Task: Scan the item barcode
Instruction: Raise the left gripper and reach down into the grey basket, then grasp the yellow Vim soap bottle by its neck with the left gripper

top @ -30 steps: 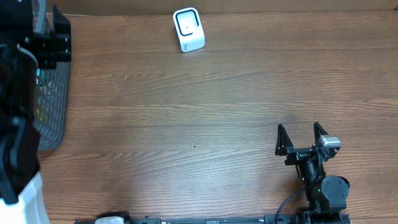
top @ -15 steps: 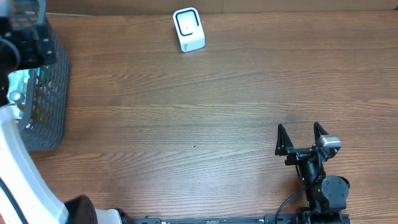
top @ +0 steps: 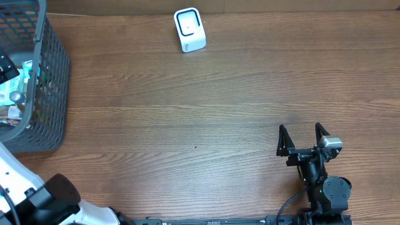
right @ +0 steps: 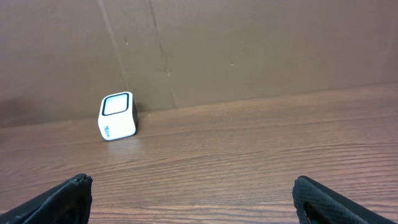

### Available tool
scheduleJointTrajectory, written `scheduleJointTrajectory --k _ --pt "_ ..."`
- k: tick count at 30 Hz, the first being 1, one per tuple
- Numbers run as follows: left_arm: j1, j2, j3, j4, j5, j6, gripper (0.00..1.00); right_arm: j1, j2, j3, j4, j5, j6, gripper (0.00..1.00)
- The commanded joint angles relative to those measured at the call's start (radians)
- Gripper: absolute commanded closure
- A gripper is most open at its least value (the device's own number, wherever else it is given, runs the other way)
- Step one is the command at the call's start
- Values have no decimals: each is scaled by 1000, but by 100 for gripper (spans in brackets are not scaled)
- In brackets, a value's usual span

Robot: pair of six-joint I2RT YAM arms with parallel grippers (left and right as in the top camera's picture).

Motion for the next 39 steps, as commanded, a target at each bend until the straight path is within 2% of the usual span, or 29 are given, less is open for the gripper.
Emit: scheduleJointTrajectory --k 1,6,11,15,39 --pt "1 24 15 6 23 -16 1 5 -9 -11 2 4 4 0" --pt "1 56 15 -1 14 31 1 5 -9 -11 2 4 4 0" --pt "9 118 15 -5 -72 34 1 5 -9 -11 2 4 4 0" --pt "24 173 15 -17 -88 34 0 5 -9 -11 2 4 4 0" --pt "32 477 15 -49 -89 34 0 5 -9 -11 2 4 4 0"
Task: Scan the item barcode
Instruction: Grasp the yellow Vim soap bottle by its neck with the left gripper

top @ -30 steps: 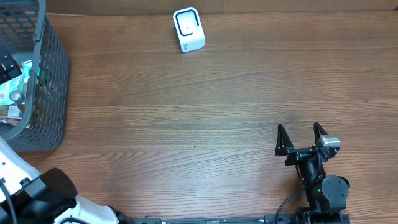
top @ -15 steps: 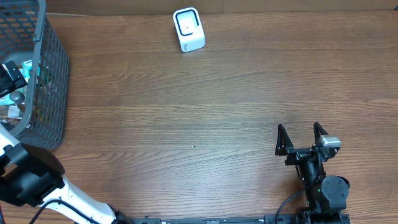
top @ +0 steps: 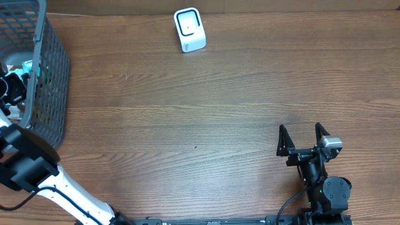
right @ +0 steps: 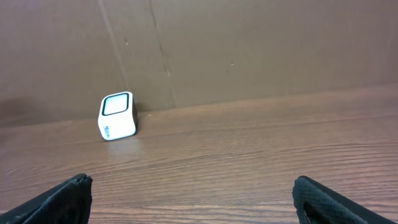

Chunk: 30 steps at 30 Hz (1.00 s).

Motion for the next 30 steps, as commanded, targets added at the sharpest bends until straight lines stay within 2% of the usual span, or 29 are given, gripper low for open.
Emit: scheduleJointTrajectory --k 1,13,18,26,30 --pt "3 27 14 11 -3 13 0 5 -9 -11 2 4 4 0" --pt "2 31 14 49 32 34 24 5 -9 -11 2 4 4 0" --pt "2 31 14 58 32 34 26 5 -9 -11 2 4 4 0" --pt "1 38 11 58 42 34 37 5 -9 -11 2 4 4 0" --pt "1 38 8 62 47 34 37 5 -9 -11 2 4 4 0"
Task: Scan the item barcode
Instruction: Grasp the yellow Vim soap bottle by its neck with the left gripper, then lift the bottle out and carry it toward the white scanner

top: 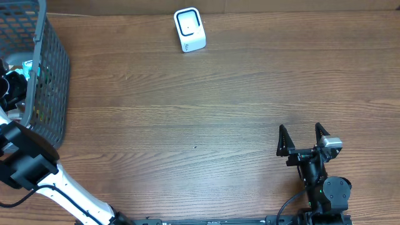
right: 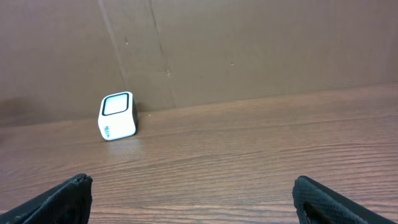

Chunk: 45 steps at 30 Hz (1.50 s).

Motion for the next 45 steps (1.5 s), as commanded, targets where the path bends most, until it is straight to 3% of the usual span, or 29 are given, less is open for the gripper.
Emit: scheduleJointTrajectory --k 1,14,24,33,45 --pt "1 19 8 5 19 23 37 5 -9 -11 2 4 3 0" --pt "1 19 -53 34 27 15 40 5 -9 -11 2 4 3 0" --pt "4 16 -46 55 75 5 58 5 -9 -11 2 4 3 0" --pt "10 13 161 -36 71 -66 70 5 -9 -11 2 4 3 0" --pt "10 -56 576 -166 49 -173 68 5 -9 -11 2 4 3 0"
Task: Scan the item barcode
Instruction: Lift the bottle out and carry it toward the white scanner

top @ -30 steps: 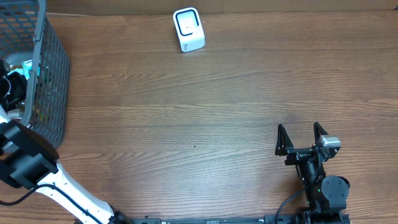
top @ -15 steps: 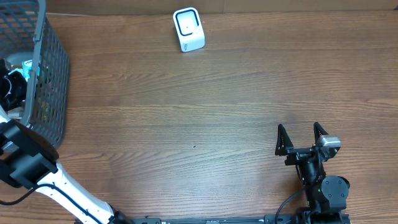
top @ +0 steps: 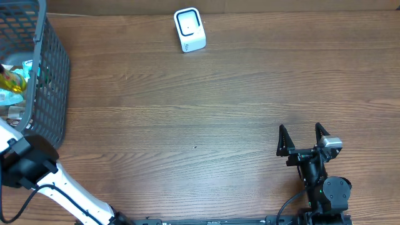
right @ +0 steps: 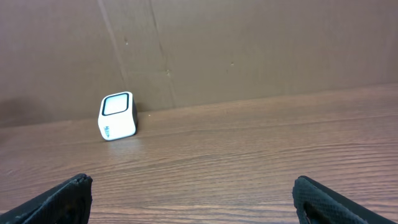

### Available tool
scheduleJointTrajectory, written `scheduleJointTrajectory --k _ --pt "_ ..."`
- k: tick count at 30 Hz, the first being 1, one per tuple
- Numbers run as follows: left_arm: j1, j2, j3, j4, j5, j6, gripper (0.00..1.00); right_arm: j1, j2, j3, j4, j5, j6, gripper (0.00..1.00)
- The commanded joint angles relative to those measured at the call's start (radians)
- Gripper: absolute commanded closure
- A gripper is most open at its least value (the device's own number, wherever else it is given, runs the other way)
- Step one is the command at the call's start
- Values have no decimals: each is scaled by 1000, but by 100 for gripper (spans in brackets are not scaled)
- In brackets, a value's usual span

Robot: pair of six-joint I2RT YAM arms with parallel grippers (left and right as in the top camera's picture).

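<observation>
The white barcode scanner point(top: 189, 29) stands at the table's far edge, its window facing up; in the right wrist view the scanner point(right: 117, 116) sits far off to the left, against the brown wall. Items lie in the grey basket point(top: 55, 69) at the far left, among them a yellow one point(top: 10, 79) and a teal one. My left arm point(top: 25, 165) rises beside the basket and runs off the left edge; its gripper does not show. My right gripper point(top: 304, 134) point(right: 191, 186) rests open and empty near the front right.
A brown cardboard wall point(right: 249, 50) closes off the table's far side behind the scanner. Bare wooden tabletop point(top: 206, 112) stretches between basket, scanner and right arm.
The dark end of my left arm that showed inside the basket at the left edge is gone from view, and a yellow item now shows there. The right arm has not moved.
At first my left arm lay low at the front left corner. Then its elbow stood beside the basket with its dark end inside the basket, and stayed so. Now that end is out of view. The right gripper and scanner stayed put throughout.
</observation>
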Motion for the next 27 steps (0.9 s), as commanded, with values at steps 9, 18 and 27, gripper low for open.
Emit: scheduleJointTrajectory --k 9,18,27 --pt "5 -286 133 32 82 -124 70 5 -9 -11 2 4 4 0" --pt "-71 -443 132 -24 217 -125 73 5 -9 -11 2 4 4 0" --pt "-360 -488 96 -114 208 -78 78 5 -9 -11 2 4 4 0"
